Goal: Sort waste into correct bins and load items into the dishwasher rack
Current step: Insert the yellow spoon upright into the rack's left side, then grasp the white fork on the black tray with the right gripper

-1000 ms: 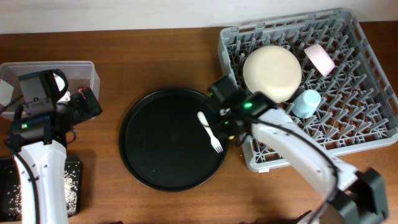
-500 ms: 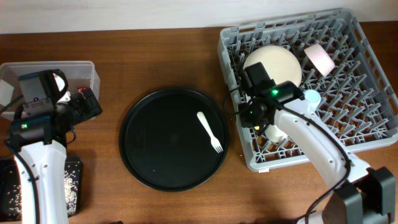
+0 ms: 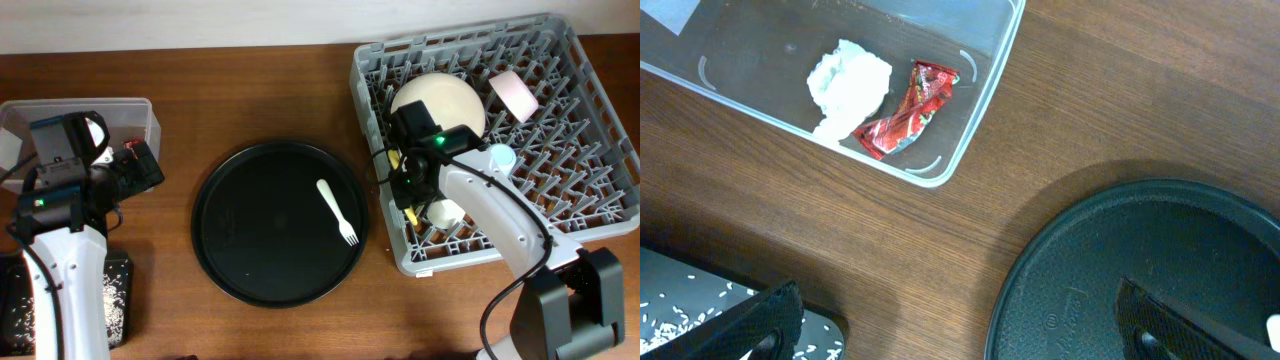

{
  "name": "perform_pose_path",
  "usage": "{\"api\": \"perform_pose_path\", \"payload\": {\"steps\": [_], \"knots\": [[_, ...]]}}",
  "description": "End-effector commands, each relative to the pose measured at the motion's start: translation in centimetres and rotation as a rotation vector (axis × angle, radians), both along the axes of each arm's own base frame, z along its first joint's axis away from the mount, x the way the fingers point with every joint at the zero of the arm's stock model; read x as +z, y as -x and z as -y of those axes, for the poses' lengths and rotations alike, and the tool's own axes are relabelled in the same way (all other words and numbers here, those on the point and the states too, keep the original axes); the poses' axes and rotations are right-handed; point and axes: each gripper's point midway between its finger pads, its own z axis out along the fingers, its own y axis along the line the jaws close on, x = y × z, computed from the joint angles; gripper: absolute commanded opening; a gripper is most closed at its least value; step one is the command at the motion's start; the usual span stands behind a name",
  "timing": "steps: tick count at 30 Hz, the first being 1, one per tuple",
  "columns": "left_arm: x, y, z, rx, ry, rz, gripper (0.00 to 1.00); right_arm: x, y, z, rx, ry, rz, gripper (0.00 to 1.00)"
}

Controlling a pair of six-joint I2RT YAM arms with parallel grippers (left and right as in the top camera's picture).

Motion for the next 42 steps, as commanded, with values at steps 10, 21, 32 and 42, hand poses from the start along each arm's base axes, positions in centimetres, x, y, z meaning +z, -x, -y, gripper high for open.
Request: {"api": "perform_pose_path", "payload": {"steps": [10,21,32,42], "knots": [[0.6,0.0,-0.1,-0.002,-0.007,0.014,0.99,-0.8,2.6,-2.2,-0.008,-0.155,-0.113,0.04],[0.6,0.0,-0.1,-0.002,-0.007,0.014,0.99,-0.2,-0.2,0.4,-0.131,-0.073,0.004,0.06],[0.6,0.0,-0.1,-0.002,-0.007,0.014,0.99,7.7,1.5,-13.6,0.401,-0.301,0.079,0.3],[0.6,0.0,-0.1,-0.002,-0.007,0.014,0.99,-2.8,1.4,-16.0,0.459,-0.297,0.099,0.8]]}}
